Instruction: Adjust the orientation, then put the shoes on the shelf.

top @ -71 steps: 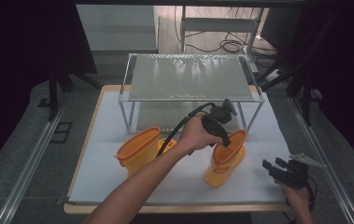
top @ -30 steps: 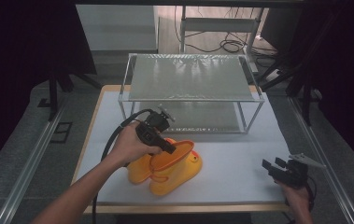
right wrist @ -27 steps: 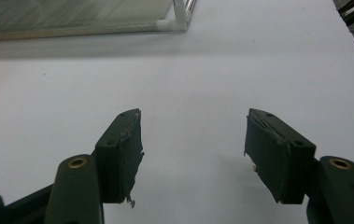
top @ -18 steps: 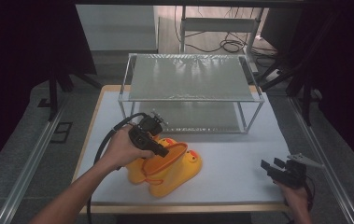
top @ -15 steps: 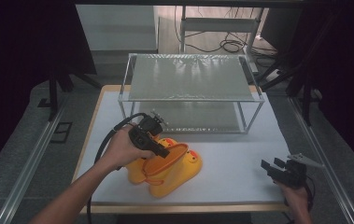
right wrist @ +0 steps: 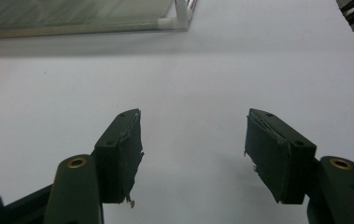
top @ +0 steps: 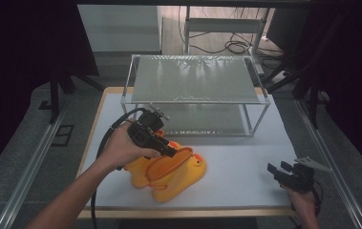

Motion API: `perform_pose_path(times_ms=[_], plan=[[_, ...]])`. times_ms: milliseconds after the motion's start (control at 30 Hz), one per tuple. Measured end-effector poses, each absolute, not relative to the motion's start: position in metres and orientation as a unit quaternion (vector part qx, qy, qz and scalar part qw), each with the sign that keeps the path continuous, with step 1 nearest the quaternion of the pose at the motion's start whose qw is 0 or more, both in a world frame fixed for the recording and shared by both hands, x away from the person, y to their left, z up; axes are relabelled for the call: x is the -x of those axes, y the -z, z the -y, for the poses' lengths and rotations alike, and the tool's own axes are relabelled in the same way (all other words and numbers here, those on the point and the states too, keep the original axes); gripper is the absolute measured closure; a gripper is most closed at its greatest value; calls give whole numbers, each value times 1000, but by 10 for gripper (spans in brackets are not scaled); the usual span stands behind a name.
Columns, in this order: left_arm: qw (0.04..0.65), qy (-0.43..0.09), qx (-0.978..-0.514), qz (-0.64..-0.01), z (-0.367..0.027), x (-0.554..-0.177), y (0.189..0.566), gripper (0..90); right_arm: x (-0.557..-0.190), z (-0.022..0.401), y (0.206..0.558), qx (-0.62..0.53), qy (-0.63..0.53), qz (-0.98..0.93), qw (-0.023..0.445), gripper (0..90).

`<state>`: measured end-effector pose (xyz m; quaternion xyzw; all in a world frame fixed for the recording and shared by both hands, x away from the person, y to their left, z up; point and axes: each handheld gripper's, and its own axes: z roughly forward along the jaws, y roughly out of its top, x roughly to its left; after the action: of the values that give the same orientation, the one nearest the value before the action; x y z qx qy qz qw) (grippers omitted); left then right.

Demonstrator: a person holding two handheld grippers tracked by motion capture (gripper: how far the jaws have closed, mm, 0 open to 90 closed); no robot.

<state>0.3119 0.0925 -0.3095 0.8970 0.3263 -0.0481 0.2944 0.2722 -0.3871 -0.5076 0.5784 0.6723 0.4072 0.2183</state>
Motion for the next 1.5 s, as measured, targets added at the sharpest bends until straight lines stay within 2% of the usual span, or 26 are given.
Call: perform_pose_path(times_ms=[733,1167,1500], plan=[[289,35,-890,-350,-132,-308,298,422,-273,386,508,-577,-405,-675,218,360],[277,92,-891,-348,-125,-319,319,358,-273,387,509,-580,-405,-672,219,360],[247,82,-903,-341,-111,-319,327,339,-273,387,509,-580,-404,-672,219,360]])
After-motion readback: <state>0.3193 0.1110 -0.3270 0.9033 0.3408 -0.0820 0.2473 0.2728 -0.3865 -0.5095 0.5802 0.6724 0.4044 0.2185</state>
